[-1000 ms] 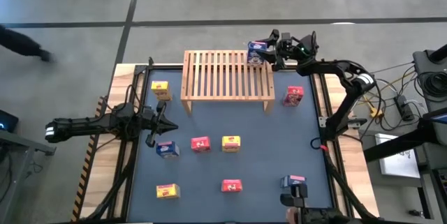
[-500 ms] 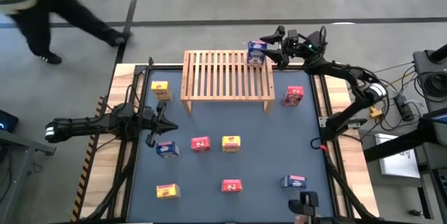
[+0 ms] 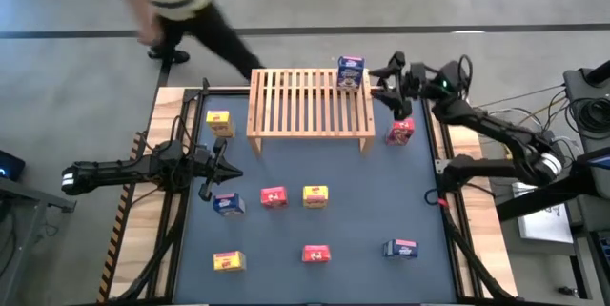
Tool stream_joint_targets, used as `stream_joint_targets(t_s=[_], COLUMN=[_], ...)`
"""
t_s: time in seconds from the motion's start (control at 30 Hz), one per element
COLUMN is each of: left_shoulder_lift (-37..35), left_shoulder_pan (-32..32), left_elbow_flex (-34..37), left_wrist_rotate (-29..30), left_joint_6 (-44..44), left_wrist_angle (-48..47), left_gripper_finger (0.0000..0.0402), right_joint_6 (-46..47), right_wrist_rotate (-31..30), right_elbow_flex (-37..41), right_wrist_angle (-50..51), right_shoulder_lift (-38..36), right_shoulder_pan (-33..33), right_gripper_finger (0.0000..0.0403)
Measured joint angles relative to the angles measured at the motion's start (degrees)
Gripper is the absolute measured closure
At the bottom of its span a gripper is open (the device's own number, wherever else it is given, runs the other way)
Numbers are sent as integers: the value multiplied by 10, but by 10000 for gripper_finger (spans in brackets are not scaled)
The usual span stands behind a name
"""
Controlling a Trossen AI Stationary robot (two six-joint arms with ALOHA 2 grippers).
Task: Stack cereal on shelf
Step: Put the left blue cereal box on the shelf aligned with the other blue cereal box
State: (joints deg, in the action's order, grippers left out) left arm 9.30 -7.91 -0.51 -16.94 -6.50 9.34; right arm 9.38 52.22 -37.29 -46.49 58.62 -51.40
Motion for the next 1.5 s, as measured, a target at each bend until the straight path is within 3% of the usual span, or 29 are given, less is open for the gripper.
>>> stream_joint_targets(t_s=[0.27,0.67,1.2,1.5], left_shoulder_lift=[0,0,0,0], left_shoulder_pan=[0,0,0,0], left_elbow_flex=[0,0,0,0], left_wrist_rotate=[0,0,0,0], left_joint_6=[0,0,0,0], left_wrist_angle=[0,0,0,0], left_gripper_finger=[402,402,402,402], right_joint_6=[-6,10,-3,-93], right_wrist_rotate=[-74,-140,-132,-148], right_elbow_flex=[124,214,257,234], right_wrist_angle=[2,42,43,37], right_shoulder_lift=[-102,-236,-216,-177], right_shoulder_pan=[81,90,110,142], right_gripper_finger=[129,129,138,141])
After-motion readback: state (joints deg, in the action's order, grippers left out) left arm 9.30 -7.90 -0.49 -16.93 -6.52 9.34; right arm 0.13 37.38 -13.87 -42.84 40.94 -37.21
